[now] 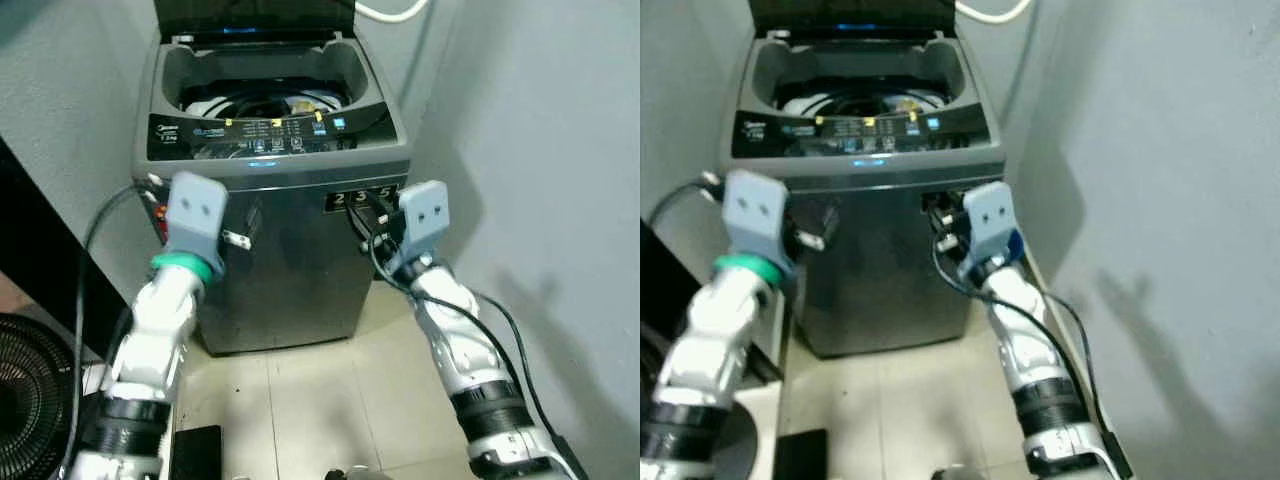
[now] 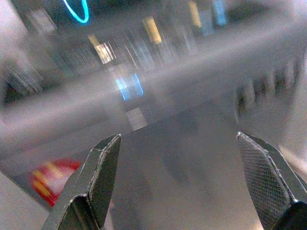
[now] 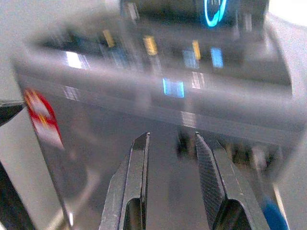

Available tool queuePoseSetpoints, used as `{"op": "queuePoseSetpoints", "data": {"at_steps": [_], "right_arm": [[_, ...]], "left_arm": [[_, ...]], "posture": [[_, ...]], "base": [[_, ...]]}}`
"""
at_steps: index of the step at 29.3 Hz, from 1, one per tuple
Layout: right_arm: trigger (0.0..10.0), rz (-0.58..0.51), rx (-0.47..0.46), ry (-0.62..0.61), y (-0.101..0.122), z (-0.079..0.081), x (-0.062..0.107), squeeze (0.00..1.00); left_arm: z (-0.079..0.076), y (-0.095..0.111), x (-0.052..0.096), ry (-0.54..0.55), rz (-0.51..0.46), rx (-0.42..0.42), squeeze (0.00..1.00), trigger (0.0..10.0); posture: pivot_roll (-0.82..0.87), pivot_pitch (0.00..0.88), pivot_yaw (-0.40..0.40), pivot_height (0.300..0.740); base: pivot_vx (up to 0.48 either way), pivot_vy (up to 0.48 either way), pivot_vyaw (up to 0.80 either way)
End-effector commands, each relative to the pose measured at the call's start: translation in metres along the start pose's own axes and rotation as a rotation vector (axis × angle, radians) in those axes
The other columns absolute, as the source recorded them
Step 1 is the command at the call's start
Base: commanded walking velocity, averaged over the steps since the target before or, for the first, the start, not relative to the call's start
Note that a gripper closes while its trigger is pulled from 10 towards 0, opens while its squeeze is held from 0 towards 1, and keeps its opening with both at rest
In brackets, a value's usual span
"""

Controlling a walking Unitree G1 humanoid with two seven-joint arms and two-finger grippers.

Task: Clothes washing

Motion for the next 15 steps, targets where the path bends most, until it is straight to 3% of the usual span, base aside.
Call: {"op": "queuePoseSetpoints", "data": {"at_steps": [1, 2, 3, 4, 5, 6, 10, 15], "right_arm": [[10.0, 0.068, 0.012, 0.006, -0.020, 0.003, 0.008, 0.00], [10.0, 0.068, 0.012, 0.006, -0.020, 0.003, 0.008, 0.00], [10.0, 0.195, 0.011, -0.010, -0.056, 0.003, 0.024, 0.00], [10.0, 0.195, 0.011, -0.010, -0.056, 0.003, 0.024, 0.00], [10.0, 0.281, 0.006, -0.032, -0.079, 0.001, 0.037, 0.00], [10.0, 0.281, 0.006, -0.032, -0.079, 0.001, 0.037, 0.00], [10.0, 0.509, -0.050, -0.092, -0.133, 0.003, 0.079, 0.00], [10.0, 0.599, -0.062, -0.115, -0.152, 0.008, 0.100, 0.00]], "left_arm": [[-0.003, -0.020, 0.004, -0.013, 0.053, -0.011, 0.00, 10.0], [-0.003, -0.020, 0.004, -0.013, 0.053, -0.011, 0.00, 10.0], [0.000, -0.055, 0.013, 0.008, 0.164, -0.051, 0.00, 10.0], [0.000, -0.055, 0.013, 0.008, 0.164, -0.051, 0.00, 10.0], [0.002, -0.074, 0.018, 0.019, 0.223, -0.054, 0.00, 10.0], [0.002, -0.074, 0.018, 0.019, 0.223, -0.054, 0.00, 10.0], [0.013, -0.119, 0.039, 0.072, 0.370, -0.038, 0.00, 10.0], [0.021, -0.140, 0.054, 0.109, 0.439, -0.011, 0.00, 10.0]], "posture": [[-0.01, 0.000, 0.032, 0.740], [-0.01, 0.000, 0.032, 0.740], [-0.02, 0.000, 0.031, 0.740], [-0.02, 0.000, 0.031, 0.740], [-0.02, 0.000, 0.032, 0.740], [-0.02, 0.000, 0.032, 0.740], [-0.02, 0.000, 0.039, 0.740], [-0.02, 0.000, 0.041, 0.740]], "base": [[0.000, 0.000, 0.00], [0.000, 0.000, 0.00], [0.000, 0.000, 0.00], [0.000, 0.000, 0.00], [0.000, 0.000, 0.00], [0.000, 0.000, 0.00], [0.000, 0.000, 0.00], [0.000, 0.000, 0.00]]}}
Point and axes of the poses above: a point about 5 cm out from each wrist's last joint towards the gripper, its own x axis pointing back from the gripper into the wrist, its own y axis along the axis of the wrist's last joint, z = x × y, the point moved 4 cm from there along -x, pointing out of the wrist towards the gripper, and after that the axes turned 12 degrees about x, right-handed, at the moved point
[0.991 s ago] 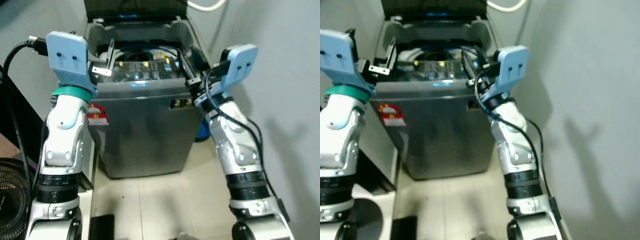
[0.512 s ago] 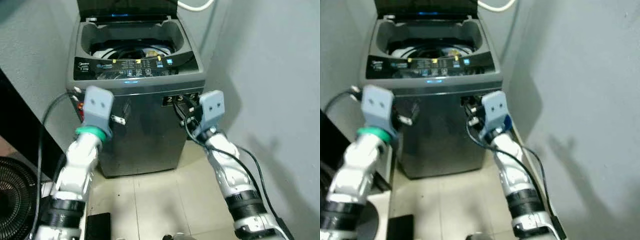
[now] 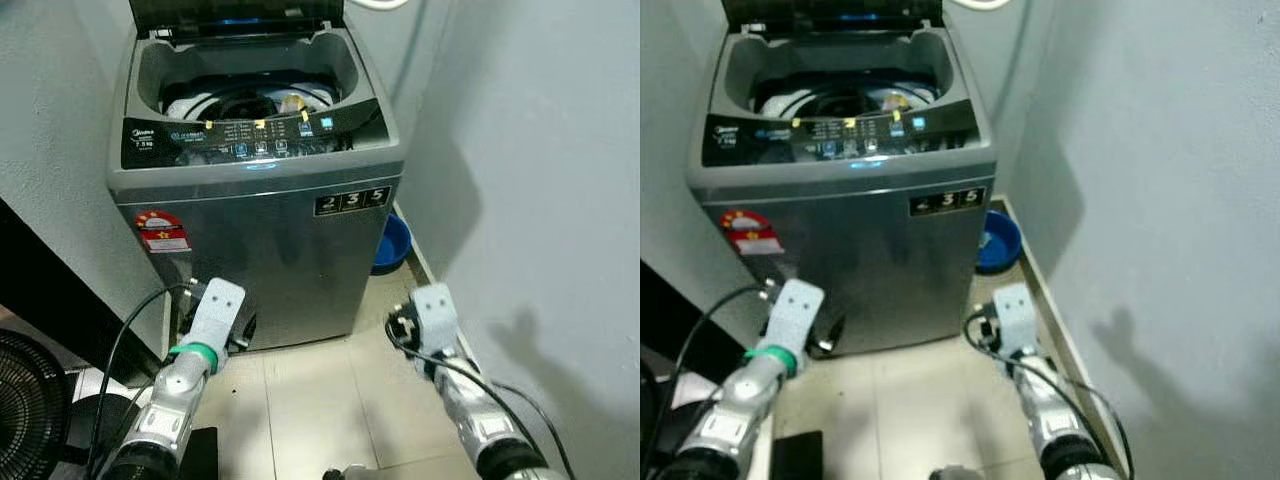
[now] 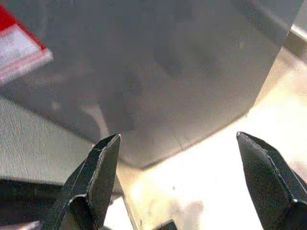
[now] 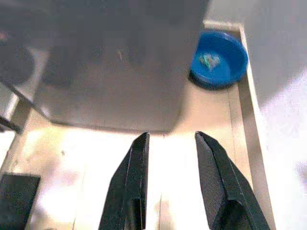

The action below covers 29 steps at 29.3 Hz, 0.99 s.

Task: Clothes washing

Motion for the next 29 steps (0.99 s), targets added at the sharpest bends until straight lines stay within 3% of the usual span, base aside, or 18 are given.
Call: {"op": "queuePoseSetpoints", "data": {"at_steps": [1, 9, 15, 22, 29], "right_arm": [[10.0, 0.062, -0.002, -0.022, -0.020, 0.003, 0.007, 0.00], [10.0, 0.174, -0.029, -0.109, -0.047, 0.002, 0.016, 0.00], [10.0, 0.176, -0.025, -0.113, -0.049, 0.007, 0.016, 0.00], [10.0, 0.062, 0.010, -0.100, -0.023, 0.009, 0.006, 0.00], [10.0, 0.023, 0.005, -0.103, -0.013, 0.006, 0.002, 0.00]], "left_arm": [[0.008, -0.023, 0.007, 0.030, 0.059, 0.026, 0.00, 10.0], [0.004, -0.051, 0.014, -0.005, 0.138, 0.089, 0.00, 10.0], [-0.002, -0.051, 0.013, -0.026, 0.121, 0.033, 0.00, 10.0], [-0.005, -0.034, 0.007, -0.033, 0.045, 0.019, 0.00, 10.0], [-0.004, -0.028, 0.003, -0.031, 0.021, 0.023, 0.00, 10.0]], "posture": [[-0.02, 0.000, 0.040, 0.740], [-0.02, 0.000, 0.039, 0.740], [-0.03, 0.000, 0.039, 0.740], [-0.03, 0.000, 0.033, 0.740], [-0.03, 0.000, 0.031, 0.740]], "base": [[0.000, 0.000, 0.00], [0.000, 0.000, 0.00], [0.000, 0.000, 0.00], [0.000, 0.000, 0.20], [0.000, 0.000, 0.77]]}}
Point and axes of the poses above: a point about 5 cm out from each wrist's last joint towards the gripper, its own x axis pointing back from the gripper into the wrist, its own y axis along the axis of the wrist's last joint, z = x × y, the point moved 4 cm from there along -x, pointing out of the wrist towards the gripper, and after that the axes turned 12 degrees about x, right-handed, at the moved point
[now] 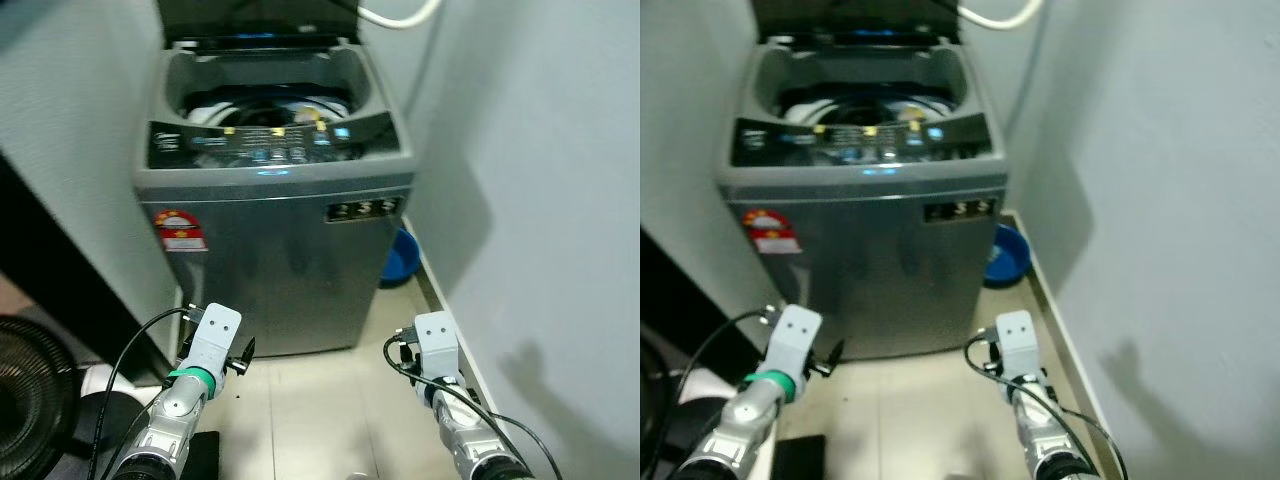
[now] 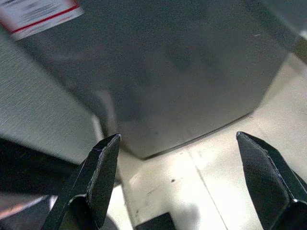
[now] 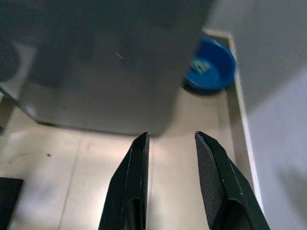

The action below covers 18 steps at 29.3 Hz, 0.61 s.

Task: Clothes washing

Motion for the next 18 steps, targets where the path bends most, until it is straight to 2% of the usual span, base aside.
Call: {"op": "queuePoseSetpoints", "data": {"at_steps": [1, 18], "right_arm": [[10.0, 0.006, -0.010, 0.009, -0.0030, 0.0039, 0.0017, 0.00], [10.0, -0.012, -0.006, 0.020, -0.0011, 0.0048, 0.0014, 0.00]], "left_arm": [[0.0000, -0.0069, 0.0016, 0.006, 0.018, 0.005, 0.00, 10.0], [-0.0010, -0.0014, -0.0010, -0.002, -0.009, -0.013, 0.00, 10.0]], "posture": [[-0.03, 0.000, 0.031, 0.740], [-0.03, 0.000, 0.035, 0.740]], "base": [[0.000, 0.000, 0.80], [0.000, 0.000, 0.80]]}}
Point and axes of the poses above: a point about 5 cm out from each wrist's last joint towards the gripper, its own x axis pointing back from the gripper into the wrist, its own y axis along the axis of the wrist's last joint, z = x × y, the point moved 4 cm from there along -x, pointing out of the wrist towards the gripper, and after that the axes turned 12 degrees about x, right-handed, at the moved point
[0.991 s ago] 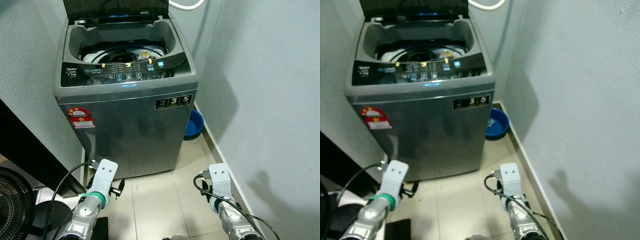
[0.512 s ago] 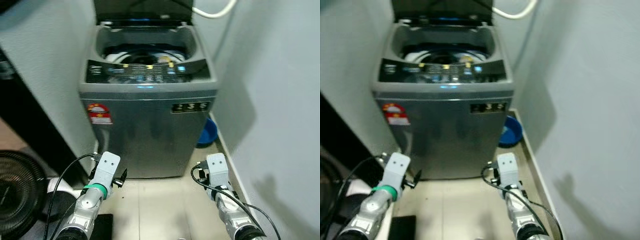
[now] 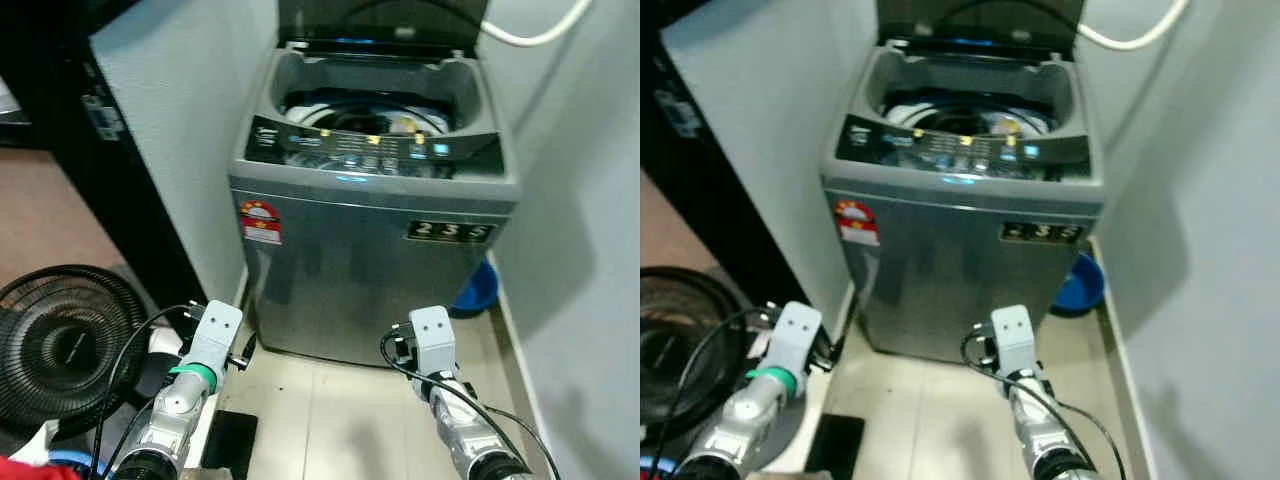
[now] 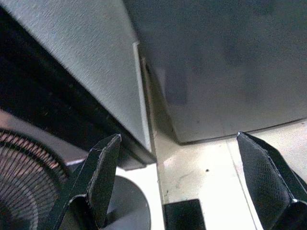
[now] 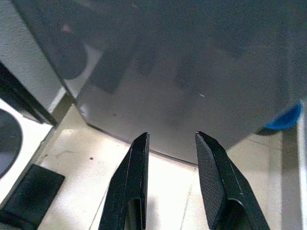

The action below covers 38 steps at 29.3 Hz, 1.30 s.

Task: Clothes washing

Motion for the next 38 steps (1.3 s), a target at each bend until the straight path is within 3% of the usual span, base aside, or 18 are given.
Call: {"op": "queuePoseSetpoints", "data": {"at_steps": [1, 4, 6, 8, 38], "right_arm": [[10.0, 0.009, -0.032, -0.005, -0.0022, -0.0002, 0.0003, 0.00], [10.0, 0.008, -0.033, -0.006, -0.0015, -0.0021, -0.0003, 0.00], [10.0, 0.007, 0.040, 0.004, -0.0017, -0.0016, -0.0001, 0.00], [10.0, 0.008, 0.053, 0.011, -0.0020, -0.0007, 0.0000, 0.00], [10.0, -0.009, 0.013, 0.017, 0.0003, 0.0021, -0.0001, 0.00]], "left_arm": [[-0.0005, -0.0076, 0.0019, 0.001, 0.023, 0.001, 0.00, 10.0], [-0.0009, -0.0081, 0.0018, 0.000, 0.024, 0.000, 0.00, 10.0], [-0.0013, -0.0083, 0.0018, 0.000, 0.024, 0.000, 0.00, 10.0], [-0.0014, -0.0085, 0.0019, 0.000, 0.025, 0.000, 0.00, 10.0], [-0.0015, -0.0120, 0.0021, 0.005, 0.034, 0.001, 0.00, 10.0]], "posture": [[-0.02, 0.000, 0.034, 0.740], [-0.02, 0.000, 0.034, 0.740], [-0.02, 0.000, 0.034, 0.740], [-0.02, 0.000, 0.033, 0.740], [-0.03, 0.000, 0.035, 0.740]], "base": [[0.000, 0.000, 0.61], [0.000, 0.000, 0.00], [0.000, 0.000, 0.73], [0.000, 0.000, 0.79], [0.000, 0.000, 0.78]]}}
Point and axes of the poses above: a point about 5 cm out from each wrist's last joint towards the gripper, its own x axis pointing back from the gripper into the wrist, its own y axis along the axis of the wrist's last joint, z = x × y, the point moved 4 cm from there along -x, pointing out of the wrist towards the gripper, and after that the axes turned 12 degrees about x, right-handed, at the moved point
